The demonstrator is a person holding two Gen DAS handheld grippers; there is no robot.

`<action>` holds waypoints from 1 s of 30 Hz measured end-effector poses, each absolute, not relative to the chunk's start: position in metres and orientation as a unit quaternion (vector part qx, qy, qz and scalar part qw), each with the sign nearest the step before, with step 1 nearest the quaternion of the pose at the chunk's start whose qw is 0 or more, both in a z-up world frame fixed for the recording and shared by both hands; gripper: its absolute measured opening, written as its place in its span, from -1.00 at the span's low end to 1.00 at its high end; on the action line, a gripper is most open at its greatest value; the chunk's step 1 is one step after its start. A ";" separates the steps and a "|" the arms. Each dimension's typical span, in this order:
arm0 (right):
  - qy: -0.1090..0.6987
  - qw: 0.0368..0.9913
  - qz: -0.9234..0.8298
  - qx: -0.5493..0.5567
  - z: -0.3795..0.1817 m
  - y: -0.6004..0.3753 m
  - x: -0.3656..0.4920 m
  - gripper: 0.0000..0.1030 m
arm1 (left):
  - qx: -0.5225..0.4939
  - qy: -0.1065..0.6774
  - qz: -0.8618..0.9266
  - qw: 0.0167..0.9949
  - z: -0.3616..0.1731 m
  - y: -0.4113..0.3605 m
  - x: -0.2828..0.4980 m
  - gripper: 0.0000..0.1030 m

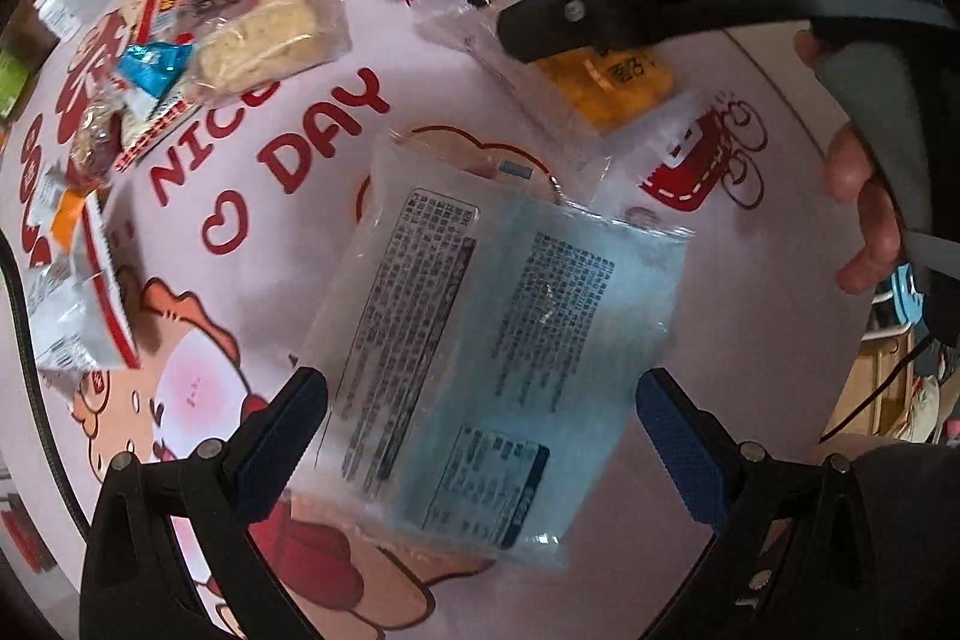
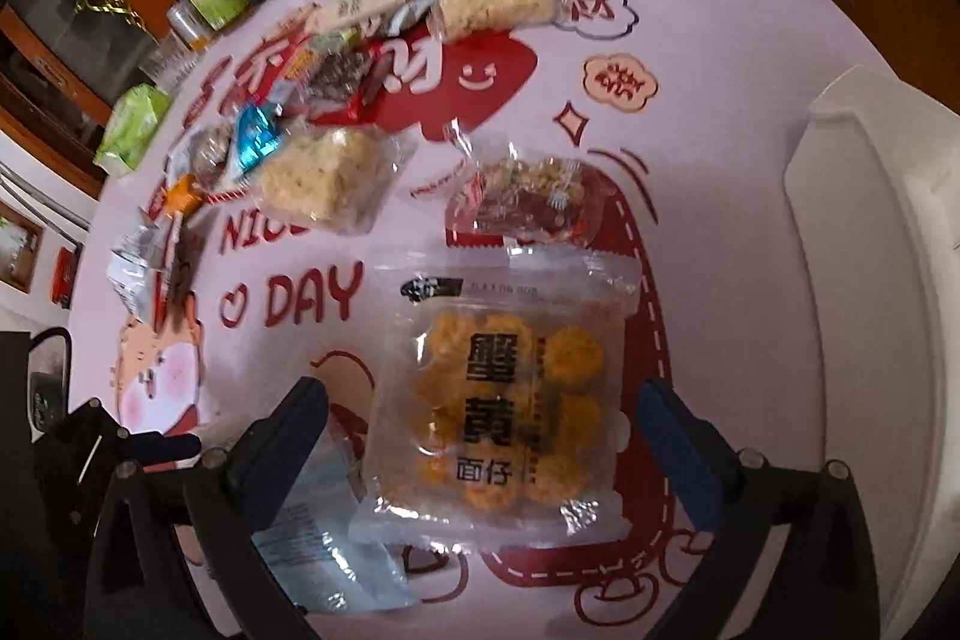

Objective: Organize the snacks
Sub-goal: 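Grasp the light-blue bag with the left tool while the right tool grasps the yellow cake pack, then carry both packs to the white bin and release them inside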

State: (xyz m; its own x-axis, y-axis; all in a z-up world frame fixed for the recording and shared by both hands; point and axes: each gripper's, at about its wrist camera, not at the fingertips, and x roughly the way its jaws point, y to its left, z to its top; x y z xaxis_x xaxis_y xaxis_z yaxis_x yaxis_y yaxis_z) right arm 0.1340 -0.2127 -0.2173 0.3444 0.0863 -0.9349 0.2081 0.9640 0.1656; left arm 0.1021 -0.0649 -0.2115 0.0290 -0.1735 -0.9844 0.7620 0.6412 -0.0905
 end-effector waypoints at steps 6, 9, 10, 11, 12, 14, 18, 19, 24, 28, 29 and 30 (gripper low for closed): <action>0.607 0.784 -0.046 0.122 -0.240 -0.208 0.140 0.99 | 0.250 0.604 -0.343 0.674 -0.225 -0.080 0.108 0.99; 0.622 0.770 -0.043 0.133 -0.249 -0.209 0.141 1.00 | 0.253 0.613 -0.342 0.666 -0.231 -0.084 0.113 0.99; 0.625 0.768 -0.043 0.134 -0.251 -0.209 0.141 0.99 | 0.254 0.615 -0.344 0.662 -0.234 -0.085 0.113 0.99; 0.623 0.770 -0.044 0.128 -0.250 -0.208 0.141 0.99 | 0.255 0.616 -0.346 0.660 -0.240 -0.089 0.118 1.00; 0.626 0.769 -0.045 0.124 -0.251 -0.207 0.141 0.99 | 0.257 0.617 -0.348 0.657 -0.242 -0.091 0.119 0.99; 0.627 0.769 -0.049 0.115 -0.251 -0.205 0.141 0.96 | 0.261 0.620 -0.353 0.651 -0.246 -0.095 0.121 1.00; 0.626 0.773 -0.055 0.085 -0.247 -0.194 0.144 0.67 | 0.275 0.625 -0.341 0.646 -0.254 -0.099 0.123 1.00; 0.626 0.773 -0.056 0.082 -0.247 -0.190 0.144 0.66 | 0.281 0.628 -0.332 0.646 -0.256 -0.103 0.122 0.99; 0.619 0.780 -0.058 0.074 -0.246 -0.187 0.140 0.58 | 0.289 0.639 -0.309 0.643 -0.262 -0.121 0.117 0.99; 0.613 0.784 -0.060 0.076 -0.242 -0.186 0.132 0.54 | 0.284 0.632 -0.301 0.654 -0.267 -0.126 0.113 0.99; 0.612 0.785 -0.060 0.077 -0.242 -0.184 0.129 0.53 | 0.283 0.632 -0.298 0.657 -0.265 -0.126 0.106 0.97; 0.610 0.786 -0.060 0.079 -0.241 -0.185 0.124 0.51 | 0.280 0.631 -0.296 0.660 -0.263 -0.120 0.100 0.94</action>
State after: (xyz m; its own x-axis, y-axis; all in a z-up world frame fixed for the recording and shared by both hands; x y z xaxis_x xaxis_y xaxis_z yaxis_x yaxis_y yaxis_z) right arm 0.1240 -0.1854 -0.2410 0.2478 0.0023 -0.9688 0.1908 0.9803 0.0511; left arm 0.1002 -0.1196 -0.2631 0.0281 -0.0375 -0.9989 0.7435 0.6687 -0.0041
